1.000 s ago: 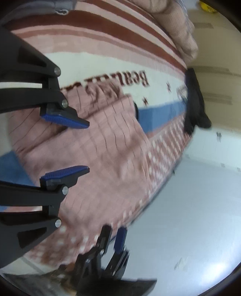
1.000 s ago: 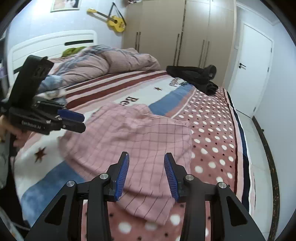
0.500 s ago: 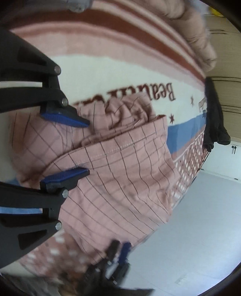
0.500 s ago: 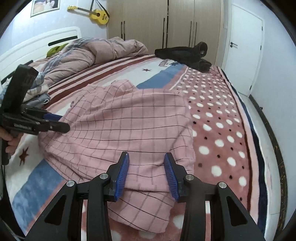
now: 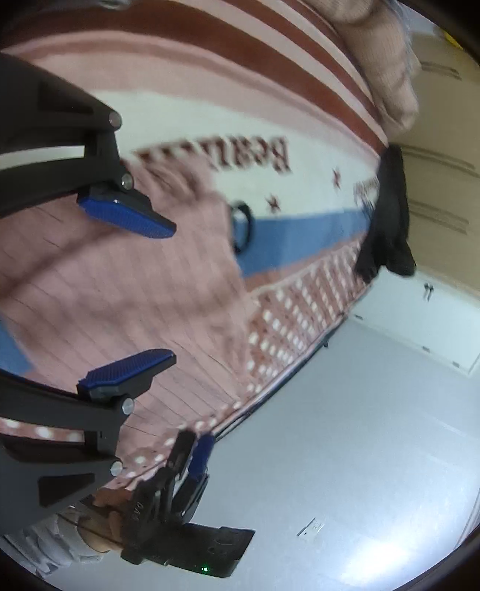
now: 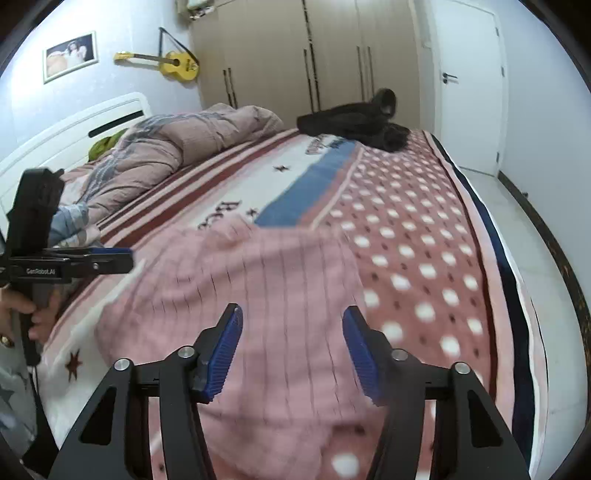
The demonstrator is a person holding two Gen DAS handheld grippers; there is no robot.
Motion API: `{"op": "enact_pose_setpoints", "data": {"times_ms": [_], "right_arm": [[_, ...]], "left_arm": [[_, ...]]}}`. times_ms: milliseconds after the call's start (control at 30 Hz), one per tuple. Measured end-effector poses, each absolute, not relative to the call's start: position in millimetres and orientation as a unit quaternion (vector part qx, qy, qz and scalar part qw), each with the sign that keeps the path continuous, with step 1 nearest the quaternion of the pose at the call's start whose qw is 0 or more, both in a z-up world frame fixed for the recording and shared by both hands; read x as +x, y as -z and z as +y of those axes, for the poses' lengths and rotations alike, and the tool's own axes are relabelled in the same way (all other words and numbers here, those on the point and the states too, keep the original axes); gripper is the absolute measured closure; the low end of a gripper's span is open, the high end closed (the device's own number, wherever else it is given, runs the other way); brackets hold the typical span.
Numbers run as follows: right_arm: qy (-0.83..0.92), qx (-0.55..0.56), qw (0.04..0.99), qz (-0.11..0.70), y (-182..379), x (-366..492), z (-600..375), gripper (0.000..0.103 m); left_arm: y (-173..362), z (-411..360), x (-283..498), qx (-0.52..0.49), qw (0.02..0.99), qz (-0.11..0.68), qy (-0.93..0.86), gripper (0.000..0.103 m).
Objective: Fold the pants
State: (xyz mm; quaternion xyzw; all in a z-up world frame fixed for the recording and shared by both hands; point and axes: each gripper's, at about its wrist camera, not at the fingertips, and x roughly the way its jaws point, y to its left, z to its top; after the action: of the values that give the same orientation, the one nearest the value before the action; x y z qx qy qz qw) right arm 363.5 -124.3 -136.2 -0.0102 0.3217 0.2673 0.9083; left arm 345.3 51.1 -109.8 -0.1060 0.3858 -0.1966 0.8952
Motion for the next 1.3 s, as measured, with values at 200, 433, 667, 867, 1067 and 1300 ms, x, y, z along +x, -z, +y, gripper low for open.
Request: {"op": "enact_pose_setpoints", "data": {"times_ms": [200,433,667,867,1067,1300], "right_arm": [[-0.299,-0.015,0.900,0.315,130.6,403.5,-95.4,0.072],[-0.234,0.006,0.889,0.392,177.3,443.0,-110.4,0.081],[-0.243,0.042,0.889,0.386,167.3,431.5,-121.0,0.069],[-0.233,0.038,0.895,0.379,153.9,395.4,-138.8,0.046],[-0.247,0.071,0.859,0.443,191.0,380.4,-160.0,0.040],[-0.310,0.154,0.823,0.449,214.4,384.6,-166.3,0.038]], "left_arm": [[130.0,37.8,397.8,-0.084,0.887,0.423,0.166,0.050],[166.0,73.8,410.0,-0.052,0.891,0.442,0.095,0.056],[161.1,99.3,392.9,-0.096,0.885,0.447,0.083,0.038],[153.2,87.4,355.1,-0.107,0.868,0.465,0.138,0.019],[183.6,87.5,340.1,-0.155,0.821,0.525,0.164,0.017],[189.6,82.3,349.1,-0.212,0.801,0.523,0.198,0.016]]}}
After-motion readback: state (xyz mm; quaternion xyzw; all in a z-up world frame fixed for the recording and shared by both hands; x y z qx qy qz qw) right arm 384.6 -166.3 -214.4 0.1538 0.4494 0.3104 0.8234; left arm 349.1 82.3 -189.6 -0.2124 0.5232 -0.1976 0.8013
